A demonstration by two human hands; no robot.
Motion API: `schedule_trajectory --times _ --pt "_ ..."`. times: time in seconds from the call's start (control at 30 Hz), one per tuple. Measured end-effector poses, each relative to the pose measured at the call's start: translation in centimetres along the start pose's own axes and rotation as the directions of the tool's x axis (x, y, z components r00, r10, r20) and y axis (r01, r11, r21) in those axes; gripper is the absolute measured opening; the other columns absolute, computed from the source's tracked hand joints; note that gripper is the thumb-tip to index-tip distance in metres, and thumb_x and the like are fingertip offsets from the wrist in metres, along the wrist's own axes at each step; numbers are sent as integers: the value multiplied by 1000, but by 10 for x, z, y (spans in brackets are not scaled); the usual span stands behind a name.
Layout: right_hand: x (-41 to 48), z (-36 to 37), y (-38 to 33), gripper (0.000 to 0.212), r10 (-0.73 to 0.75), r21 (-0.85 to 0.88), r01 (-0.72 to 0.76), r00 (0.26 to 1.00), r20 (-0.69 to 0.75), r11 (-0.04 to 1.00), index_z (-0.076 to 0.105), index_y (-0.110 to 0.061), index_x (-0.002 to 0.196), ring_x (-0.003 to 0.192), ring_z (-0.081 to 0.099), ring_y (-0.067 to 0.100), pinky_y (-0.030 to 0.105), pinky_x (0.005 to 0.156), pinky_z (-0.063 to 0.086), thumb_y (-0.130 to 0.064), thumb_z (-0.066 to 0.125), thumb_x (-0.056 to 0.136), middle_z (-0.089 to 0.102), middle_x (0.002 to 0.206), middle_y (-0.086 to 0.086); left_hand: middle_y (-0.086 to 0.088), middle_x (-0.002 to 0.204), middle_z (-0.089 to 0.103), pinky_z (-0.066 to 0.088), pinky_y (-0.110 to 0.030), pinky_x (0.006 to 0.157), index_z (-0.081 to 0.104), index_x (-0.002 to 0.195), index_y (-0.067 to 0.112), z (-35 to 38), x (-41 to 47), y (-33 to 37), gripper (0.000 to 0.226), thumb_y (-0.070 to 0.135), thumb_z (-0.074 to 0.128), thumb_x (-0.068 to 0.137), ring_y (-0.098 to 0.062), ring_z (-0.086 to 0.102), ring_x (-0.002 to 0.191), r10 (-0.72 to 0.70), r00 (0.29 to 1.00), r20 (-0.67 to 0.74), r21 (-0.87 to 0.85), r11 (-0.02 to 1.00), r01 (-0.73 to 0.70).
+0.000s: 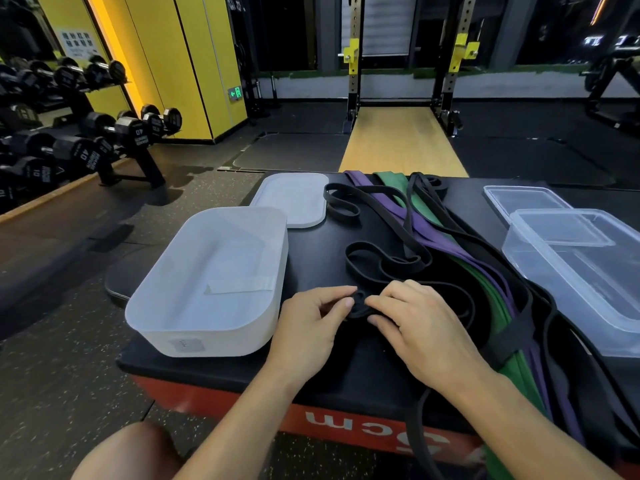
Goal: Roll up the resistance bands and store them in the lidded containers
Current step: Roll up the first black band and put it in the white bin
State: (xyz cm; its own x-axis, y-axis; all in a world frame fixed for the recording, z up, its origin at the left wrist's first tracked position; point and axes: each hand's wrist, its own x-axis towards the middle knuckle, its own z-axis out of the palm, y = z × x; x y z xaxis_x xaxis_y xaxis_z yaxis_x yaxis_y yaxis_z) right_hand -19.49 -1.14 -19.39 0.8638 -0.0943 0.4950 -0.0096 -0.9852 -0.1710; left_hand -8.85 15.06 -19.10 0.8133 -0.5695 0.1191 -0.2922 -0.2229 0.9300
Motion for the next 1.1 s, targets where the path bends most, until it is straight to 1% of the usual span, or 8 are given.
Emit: schedule_trajectory --times 0.13,0.27,0.33,0.43,0.6,0.8,1.0,1.1 --pt "0 0 1 25 -16 28 15 999 36 999 71 -28 121 84 53 12 34 83 49 -30 63 97 55 93 -14 22 108 76 51 -11 85 76 120 36 -1 -3 3 23 29 65 102 9 67 98 37 999 -12 57 998 -36" --pt "-1 0 0 30 -19 44 17 999 37 999 66 -33 127 83 47 10 29 89 42 -26 61 98 48 91 -14 19 97 79 51 -9 74 79 115 29 -3 -3 8 20 25 74 96 6 72 92 11 999 -36 -77 997 -14" --pt "-1 -1 0 34 -29 40 27 999 44 999 63 -35 129 81 45 10 30 90 41 -22 61 98 45 90 -13 16 94 80 53 -10 74 80 114 24 -4 -3 8 21 21 78 93 2 74 90 -7 999 -37 -130 992 2" --pt "0 -2 0 39 -24 31 23 998 50 999 61 -37 130 80 43 10 31 91 41 -16 62 97 42 90 -12 13 88 80 52 -11 71 80 113 21 -5 -1 9 20 17 77 94 -1 75 81 -19 1000 -18 -137 990 16" --pt "-2 -3 -2 34 14 42 -16 999 51 999 63 -35 128 83 44 9 31 90 43 -17 59 99 43 94 -13 23 90 78 50 -8 71 80 112 29 1 -1 10 18 21 68 100 3 73 80 -21 1000 2 -45 999 21" --pt "0 -1 -6 35 68 -84 -65 997 26 994 60 -30 133 86 51 15 37 99 44 -20 60 99 45 94 -12 24 96 78 53 -9 83 78 101 43 3 -4 13 28 17 67 101 4 73 92 -12 998 -55 -103 995 6" --pt "0 -1 -5 42 104 -195 -109 994 -37 975 68 -30 120 78 46 18 41 102 44 -8 75 85 45 90 -7 21 96 78 51 -10 81 81 107 32 5 -7 12 21 19 65 102 4 72 88 -7 999 -44 -20 1000 6" --pt "-1 -1 -4 38 106 -175 -106 994 -12 979 69 -30 115 77 46 18 36 94 47 -9 76 85 45 89 -7 22 91 76 49 -7 80 79 106 35 5 -7 11 20 22 63 102 5 70 88 5 1000 -28 37 999 -4"
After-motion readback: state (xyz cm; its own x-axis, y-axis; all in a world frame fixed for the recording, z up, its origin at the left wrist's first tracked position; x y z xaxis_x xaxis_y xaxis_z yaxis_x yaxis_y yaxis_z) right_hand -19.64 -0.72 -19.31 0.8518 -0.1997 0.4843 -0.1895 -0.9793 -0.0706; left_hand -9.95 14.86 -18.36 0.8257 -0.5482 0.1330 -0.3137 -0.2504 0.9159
